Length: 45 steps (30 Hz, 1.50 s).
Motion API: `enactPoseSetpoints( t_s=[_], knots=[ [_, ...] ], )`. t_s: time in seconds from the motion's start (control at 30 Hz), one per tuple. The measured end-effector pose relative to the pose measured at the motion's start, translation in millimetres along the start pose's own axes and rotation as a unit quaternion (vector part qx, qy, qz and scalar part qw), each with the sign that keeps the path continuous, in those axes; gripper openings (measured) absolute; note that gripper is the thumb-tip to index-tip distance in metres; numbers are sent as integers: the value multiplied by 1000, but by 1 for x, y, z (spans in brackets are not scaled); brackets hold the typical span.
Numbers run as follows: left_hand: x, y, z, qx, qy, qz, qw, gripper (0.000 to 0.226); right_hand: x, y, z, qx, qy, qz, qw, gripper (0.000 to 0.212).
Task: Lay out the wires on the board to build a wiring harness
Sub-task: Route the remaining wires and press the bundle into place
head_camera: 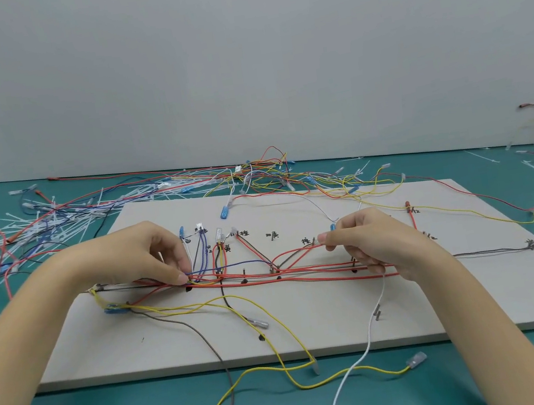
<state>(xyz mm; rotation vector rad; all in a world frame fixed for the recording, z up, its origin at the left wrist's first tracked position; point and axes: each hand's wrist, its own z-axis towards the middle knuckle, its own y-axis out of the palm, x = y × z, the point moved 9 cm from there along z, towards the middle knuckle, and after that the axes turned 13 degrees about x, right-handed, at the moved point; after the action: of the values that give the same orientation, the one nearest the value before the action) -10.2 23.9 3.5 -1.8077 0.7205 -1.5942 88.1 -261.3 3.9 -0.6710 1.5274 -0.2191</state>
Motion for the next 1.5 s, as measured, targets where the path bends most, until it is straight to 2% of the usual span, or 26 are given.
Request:
enactPoseSetpoints(
  t_s=[0.3, 0.93, 1.17, 1.37, 1.5],
  knots=[
    [-2, 8, -1, -17, -23, -25, 999, 7, 0, 0, 0, -2, -1, 2, 1000, 25],
    [13, 18, 3, 6, 16, 19, 1000, 8, 0, 2, 1, -1, -5, -10, 1000, 25],
    [10, 14, 6, 46, -1, 12, 999, 16, 2, 0, 1, 5, 6, -7, 1000, 27],
    [7, 10, 1, 15, -10, -8, 1000, 19, 1, 2, 0, 0, 7, -14, 1000, 21],
    [10, 3, -2, 7, 2, -42, 999, 32, 1, 1, -1, -5, 8, 4, 1000, 17]
  ],
)
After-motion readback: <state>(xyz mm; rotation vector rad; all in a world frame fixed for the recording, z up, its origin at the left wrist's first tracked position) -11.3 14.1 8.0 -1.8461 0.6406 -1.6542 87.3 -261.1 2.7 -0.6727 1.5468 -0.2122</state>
